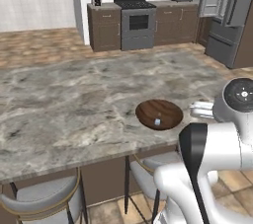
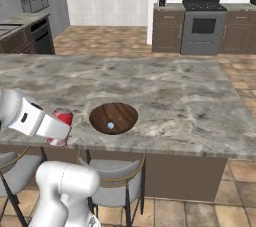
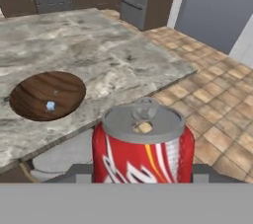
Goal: Open the fridge, grab two sodas, and place both sodas inside the bowl with ice on the dining counter.
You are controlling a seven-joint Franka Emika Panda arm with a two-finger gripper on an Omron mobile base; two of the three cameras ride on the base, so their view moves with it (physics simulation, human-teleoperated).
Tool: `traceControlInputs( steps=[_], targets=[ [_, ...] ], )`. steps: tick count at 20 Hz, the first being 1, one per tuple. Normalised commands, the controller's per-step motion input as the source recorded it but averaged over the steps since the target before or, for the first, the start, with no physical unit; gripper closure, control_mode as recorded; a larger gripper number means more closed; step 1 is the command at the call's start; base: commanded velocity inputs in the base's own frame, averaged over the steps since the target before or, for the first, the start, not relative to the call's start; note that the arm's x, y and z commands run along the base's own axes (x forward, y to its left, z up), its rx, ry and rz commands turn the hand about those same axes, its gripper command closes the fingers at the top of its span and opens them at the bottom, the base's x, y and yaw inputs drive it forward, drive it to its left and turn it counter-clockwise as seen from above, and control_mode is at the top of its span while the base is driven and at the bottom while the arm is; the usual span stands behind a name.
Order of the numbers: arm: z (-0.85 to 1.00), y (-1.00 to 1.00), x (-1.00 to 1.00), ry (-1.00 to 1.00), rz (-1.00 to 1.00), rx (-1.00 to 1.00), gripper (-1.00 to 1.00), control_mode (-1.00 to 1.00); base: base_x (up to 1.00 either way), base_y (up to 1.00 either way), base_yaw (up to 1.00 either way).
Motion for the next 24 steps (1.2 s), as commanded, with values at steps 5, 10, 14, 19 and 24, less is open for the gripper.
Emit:
traceControlInputs(
  steps=[5, 10, 14, 19, 24],
  targets=[
    [0.00, 0.12, 0.40, 0.04, -0.01, 0.01, 1.00, -1.00, 0.52, 0.27, -0.07],
    [0.00, 0.23, 1.00, 0.17, 0.00, 0.05, 1.00, -1.00, 0.00, 0.00, 0.00],
    [0.00, 0.25, 0.97, 0.26, 0.00, 0.03, 1.00, -1.00, 0.00, 0.00, 0.00],
    [-0.14, 0.00, 0.68, 0.20, 0.04, 0.05, 1.00, -1.00, 0.00, 0.00, 0.00],
    [-0.40, -0.16, 0.57, 0.13, 0.07, 0.03, 1.00, -1.00, 0.00, 0.00, 0.00]
  ],
)
